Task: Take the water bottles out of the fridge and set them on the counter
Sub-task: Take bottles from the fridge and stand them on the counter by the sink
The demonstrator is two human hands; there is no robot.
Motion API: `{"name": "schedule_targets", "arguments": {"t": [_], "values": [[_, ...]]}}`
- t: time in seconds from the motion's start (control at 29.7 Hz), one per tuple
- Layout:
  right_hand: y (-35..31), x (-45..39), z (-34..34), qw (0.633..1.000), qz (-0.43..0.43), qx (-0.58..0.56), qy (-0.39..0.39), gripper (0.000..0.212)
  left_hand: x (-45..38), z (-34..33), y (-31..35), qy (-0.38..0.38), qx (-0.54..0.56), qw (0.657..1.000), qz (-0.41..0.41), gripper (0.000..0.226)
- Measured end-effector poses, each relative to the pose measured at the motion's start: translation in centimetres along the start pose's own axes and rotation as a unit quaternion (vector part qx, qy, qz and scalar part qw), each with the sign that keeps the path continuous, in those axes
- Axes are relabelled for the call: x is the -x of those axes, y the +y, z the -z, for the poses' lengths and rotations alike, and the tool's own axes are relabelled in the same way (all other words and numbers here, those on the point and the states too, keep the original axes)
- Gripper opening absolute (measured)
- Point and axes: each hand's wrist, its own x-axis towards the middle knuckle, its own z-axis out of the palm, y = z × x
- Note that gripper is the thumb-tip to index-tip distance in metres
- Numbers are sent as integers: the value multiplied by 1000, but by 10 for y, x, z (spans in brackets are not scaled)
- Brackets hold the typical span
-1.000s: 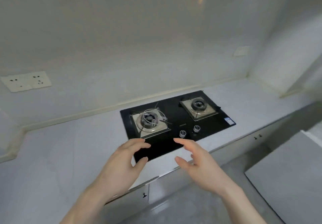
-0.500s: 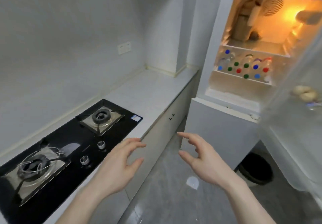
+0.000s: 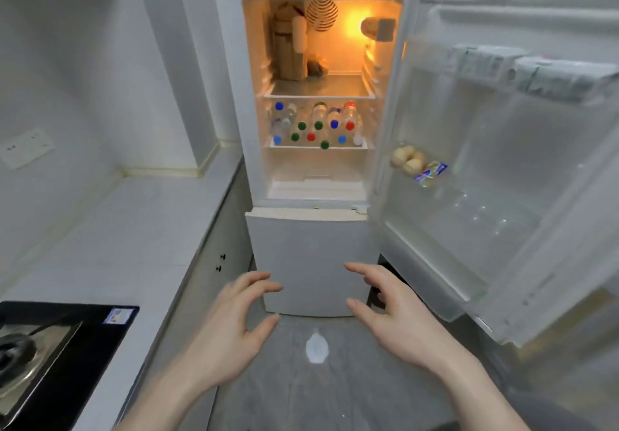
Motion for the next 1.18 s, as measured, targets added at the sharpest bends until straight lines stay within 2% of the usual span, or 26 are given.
{"name": "schedule_targets", "arguments": {"t": [0.24, 0.51, 0.81, 1.18], "values": [[4, -68, 7, 998, -23, 7, 56, 51, -96, 8, -26, -34, 6, 997, -68, 36], [-31, -175, -4, 994, -17, 4, 104, 53, -190, 57, -78, -32, -1, 995, -92, 37], [-51, -253, -16, 992, -31, 15, 125, 52, -287, 90, -115, -53, -11, 988, -144, 37], [-29, -358, 21, 990, -44, 4, 132, 51, -424, 80, -111, -47, -2, 992, -121, 38]]}}
